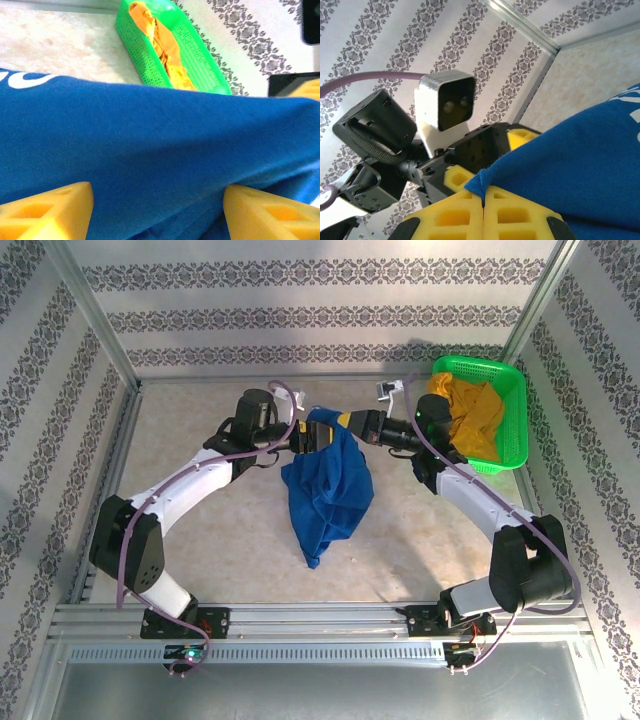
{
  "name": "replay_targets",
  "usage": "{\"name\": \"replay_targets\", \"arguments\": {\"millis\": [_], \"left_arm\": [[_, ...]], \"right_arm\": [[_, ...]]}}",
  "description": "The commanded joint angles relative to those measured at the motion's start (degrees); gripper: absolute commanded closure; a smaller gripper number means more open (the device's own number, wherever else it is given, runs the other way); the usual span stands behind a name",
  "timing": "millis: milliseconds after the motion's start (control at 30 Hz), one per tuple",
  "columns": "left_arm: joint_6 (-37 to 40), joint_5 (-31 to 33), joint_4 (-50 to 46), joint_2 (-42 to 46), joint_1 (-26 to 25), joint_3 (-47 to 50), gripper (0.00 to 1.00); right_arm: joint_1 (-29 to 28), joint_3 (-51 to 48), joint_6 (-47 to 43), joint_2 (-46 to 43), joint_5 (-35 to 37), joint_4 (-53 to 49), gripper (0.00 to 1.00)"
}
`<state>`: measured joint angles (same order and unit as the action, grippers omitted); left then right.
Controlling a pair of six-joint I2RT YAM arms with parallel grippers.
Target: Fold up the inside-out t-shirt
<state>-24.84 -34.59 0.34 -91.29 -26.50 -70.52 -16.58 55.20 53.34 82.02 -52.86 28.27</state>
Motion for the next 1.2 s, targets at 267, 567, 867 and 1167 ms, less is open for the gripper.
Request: {"name": "replay_targets", "arguments": {"millis": [267,567,867,1167], "left_arm": [[6.2,8.2,-3.9,-1.3,0.5,1.6,0.35],[3.4,-10.0,2.1,-2.5,0.5,2.7,0.31],[-9.5,-13.6,15.8,-3.5,0.0,8.4,0.42],[-11.2,-10.5,16.6,-1.2,1.0,9.4,1.0]], "right_arm": [[-1.5,3.5,-0.8,-0.4,-3.2,1.1,1.0],[-2.2,4.1,-0.6,1.0,-1.8,1.2,1.0],[-3.1,3.8,-0.6,1.4,-0.8,1.3,1.0],[1.6,-3.9,-0.6,1.4,7.0,1.7,1.0]]}}
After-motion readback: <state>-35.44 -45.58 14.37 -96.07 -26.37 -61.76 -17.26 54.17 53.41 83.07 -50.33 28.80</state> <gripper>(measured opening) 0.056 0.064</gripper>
